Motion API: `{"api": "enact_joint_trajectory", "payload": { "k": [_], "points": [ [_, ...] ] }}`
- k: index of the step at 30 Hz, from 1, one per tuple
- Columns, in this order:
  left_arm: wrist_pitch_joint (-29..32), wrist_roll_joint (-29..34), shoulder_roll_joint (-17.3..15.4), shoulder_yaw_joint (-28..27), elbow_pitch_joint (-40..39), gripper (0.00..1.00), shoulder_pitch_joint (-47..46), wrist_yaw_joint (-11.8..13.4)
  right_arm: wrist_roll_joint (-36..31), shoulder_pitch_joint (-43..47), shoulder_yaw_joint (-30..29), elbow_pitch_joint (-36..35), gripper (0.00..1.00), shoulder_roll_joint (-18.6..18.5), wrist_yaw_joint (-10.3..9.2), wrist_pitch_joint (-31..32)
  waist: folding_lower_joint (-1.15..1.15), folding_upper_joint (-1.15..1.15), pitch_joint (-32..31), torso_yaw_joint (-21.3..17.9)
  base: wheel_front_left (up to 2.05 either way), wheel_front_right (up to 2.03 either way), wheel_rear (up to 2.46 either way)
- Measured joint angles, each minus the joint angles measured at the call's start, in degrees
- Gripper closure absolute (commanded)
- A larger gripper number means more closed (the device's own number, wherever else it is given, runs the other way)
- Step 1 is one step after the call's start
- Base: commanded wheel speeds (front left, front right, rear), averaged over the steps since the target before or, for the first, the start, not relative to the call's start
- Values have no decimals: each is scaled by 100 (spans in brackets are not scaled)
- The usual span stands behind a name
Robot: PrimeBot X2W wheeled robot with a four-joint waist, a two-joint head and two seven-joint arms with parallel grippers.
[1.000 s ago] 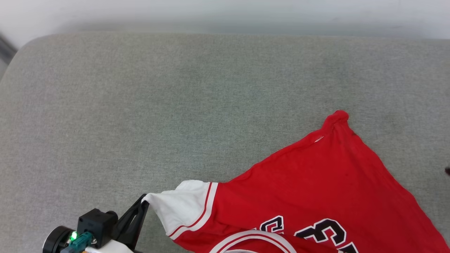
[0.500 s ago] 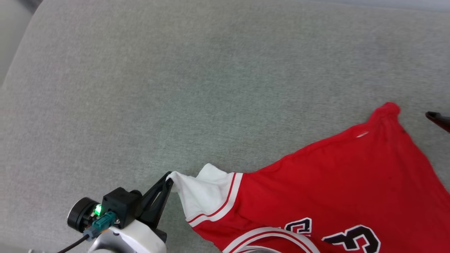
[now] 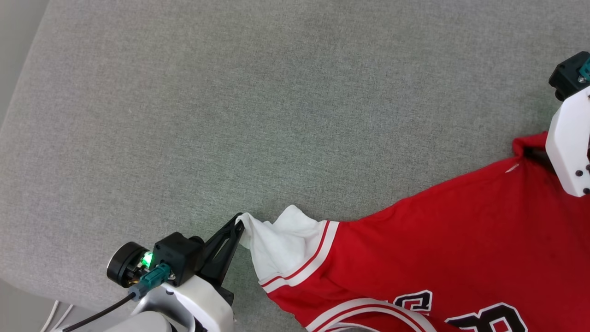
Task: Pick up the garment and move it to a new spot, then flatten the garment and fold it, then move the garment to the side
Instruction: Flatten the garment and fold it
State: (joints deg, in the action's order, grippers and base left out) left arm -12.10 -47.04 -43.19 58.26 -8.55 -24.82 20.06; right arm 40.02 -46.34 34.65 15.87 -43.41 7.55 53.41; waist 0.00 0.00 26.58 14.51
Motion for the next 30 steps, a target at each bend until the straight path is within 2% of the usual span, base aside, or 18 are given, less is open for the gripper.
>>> {"api": "enact_joint_trajectory", "payload": {
  "k": [1, 6, 12, 18, 24, 30],
  "points": [
    [30, 4, 4, 23, 27, 100, -23, -41, 30, -20, 46, 54, 100, -2, -1, -122, 0, 0, -22, -6, 0, 0, 0],
    [41, 3, 22, 53, 186, 100, -38, -91, 256, -35, 280, 123, 100, 7, -1, -872, 1, 0, -274, -83, 0, 0, 0],
    [25, -19, -121, -12, 232, 100, -43, -143, 431, -46, 324, -55, 100, -92, -2, -1726, 0, 0, -811, -260, 0, 0, 0],
    [-70, 40, -216, -250, 286, 100, -330, -203, 255, -71, 194, -160, 100, -143, -2, -2360, 0, 0, -1302, -560, 0, 0, 0],
    [-15, 247, -233, -476, 469, 100, -1140, -430, -64, -255, -308, -213, 100, 46, -2, -2840, 0, 0, -1487, -918, 0, 0, 0],
    [151, 480, -68, -778, 858, 100, -2439, -755, -577, -834, -815, -192, 100, 428, -1, -3048, 0, 0, -1229, -1091, 0, 0, 0]
  ]
}}
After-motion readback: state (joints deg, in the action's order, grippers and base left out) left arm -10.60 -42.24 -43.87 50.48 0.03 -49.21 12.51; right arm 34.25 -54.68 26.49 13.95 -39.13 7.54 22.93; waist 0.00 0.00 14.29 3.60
